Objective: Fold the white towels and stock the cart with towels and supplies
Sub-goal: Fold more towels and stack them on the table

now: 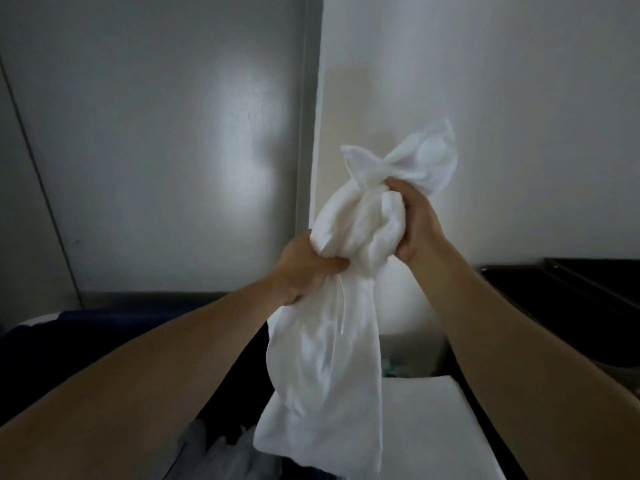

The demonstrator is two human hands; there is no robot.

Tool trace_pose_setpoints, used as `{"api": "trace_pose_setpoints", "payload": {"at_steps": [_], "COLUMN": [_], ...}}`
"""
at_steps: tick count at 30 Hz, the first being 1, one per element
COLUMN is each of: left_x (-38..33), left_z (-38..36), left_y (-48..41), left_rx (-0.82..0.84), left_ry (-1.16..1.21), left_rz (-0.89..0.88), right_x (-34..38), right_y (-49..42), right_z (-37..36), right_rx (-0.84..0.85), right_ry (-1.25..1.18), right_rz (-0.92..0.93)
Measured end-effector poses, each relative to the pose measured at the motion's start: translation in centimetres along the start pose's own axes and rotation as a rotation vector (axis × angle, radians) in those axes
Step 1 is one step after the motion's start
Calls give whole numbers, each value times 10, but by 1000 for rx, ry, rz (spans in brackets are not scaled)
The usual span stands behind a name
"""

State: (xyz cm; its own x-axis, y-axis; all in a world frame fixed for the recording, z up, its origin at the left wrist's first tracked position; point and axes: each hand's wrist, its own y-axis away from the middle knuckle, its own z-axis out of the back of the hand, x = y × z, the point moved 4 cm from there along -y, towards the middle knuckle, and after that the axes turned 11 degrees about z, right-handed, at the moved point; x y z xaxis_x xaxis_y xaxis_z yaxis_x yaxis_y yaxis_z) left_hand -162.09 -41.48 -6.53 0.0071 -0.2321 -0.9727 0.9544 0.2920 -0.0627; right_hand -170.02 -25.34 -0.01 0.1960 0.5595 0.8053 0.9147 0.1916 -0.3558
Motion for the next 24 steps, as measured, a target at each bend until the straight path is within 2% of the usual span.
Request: {"api": "trace_pose_setpoints", "payload": {"at_steps": [7,11,15,19,21,24], "left_x": [-79,-71,-20,30,44,69], "left_z": [-104,-168,-215,-230,-237,-221], "left_y": [-30,-38,-31,-8,5,12], "left_rx": [19,74,310,367,340,89], "left_ry": [-36,-138,-276,-219,-168,-59], "left_rz": [-151,-121,6,230,314,399], "right_x": [95,112,70,-15,-46,-71], "right_y": [-25,-35,-21,21,48,69], "right_z": [84,139,194,244,254,266], "right_rx": [-54,-70,-5,99,207,313], "right_ry": [10,238,306,348,339,472], "right_rz": [178,137,-5,-301,-440,-488]}}
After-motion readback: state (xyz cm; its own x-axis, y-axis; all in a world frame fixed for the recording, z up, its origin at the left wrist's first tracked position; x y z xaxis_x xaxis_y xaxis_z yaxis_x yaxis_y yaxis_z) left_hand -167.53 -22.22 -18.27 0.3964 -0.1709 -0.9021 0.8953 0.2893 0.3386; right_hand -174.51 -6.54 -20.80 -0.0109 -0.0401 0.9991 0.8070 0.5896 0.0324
